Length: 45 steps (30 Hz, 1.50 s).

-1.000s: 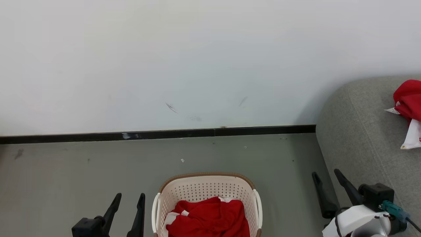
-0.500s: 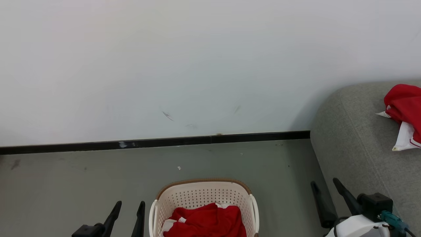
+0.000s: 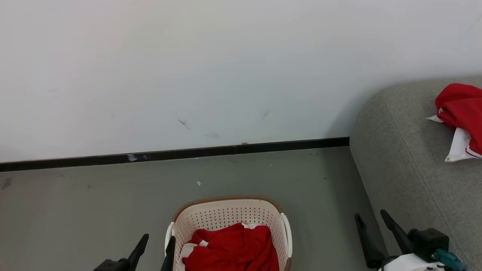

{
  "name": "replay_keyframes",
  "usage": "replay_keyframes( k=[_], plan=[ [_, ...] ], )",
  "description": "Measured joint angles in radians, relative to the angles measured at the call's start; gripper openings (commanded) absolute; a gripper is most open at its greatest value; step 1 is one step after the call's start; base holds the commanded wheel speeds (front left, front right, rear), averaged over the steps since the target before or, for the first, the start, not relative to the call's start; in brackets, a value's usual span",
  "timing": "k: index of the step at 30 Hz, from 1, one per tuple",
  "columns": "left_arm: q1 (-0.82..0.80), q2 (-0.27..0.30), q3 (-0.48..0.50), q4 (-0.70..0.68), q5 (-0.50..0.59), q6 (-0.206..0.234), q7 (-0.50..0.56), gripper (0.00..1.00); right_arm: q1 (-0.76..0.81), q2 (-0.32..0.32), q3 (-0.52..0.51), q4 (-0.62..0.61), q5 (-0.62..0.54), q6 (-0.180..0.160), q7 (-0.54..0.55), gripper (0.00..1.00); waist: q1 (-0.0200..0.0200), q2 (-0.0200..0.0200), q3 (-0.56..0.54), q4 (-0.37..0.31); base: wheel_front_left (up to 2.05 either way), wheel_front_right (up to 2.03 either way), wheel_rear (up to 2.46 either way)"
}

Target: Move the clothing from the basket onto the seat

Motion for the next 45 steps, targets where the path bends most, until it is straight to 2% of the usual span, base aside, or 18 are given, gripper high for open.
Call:
replay_keyframes(
  k=[21, 34, 45],
  plan=[
    [-0.095, 0.005, -0.052, -0.019, 0.067, 0.002, 0.079, 1.0, 0.007, 0.004, 0.011, -0.071, -0.041, 0.0, 0.0, 1.0, 0.0, 0.0, 0.152, -0.026, 0.0, 0.0, 0.0],
    [-0.228, 0.027, -0.089, -0.025, 0.157, 0.02, 0.135, 1.0, -0.083, 0.004, 0.036, -0.103, -0.041, 0.0, 0.0, 1.0, 0.0, 0.0, 0.304, -0.046, 0.0, 0.0, 0.0],
    [-0.34, 0.032, -0.114, 0.027, 0.214, 0.042, 0.203, 1.0, -0.165, 0.004, 0.052, -0.121, -0.036, 0.0, 0.0, 1.0, 0.0, 0.0, 0.425, -0.063, 0.0, 0.0, 0.0]
  ],
)
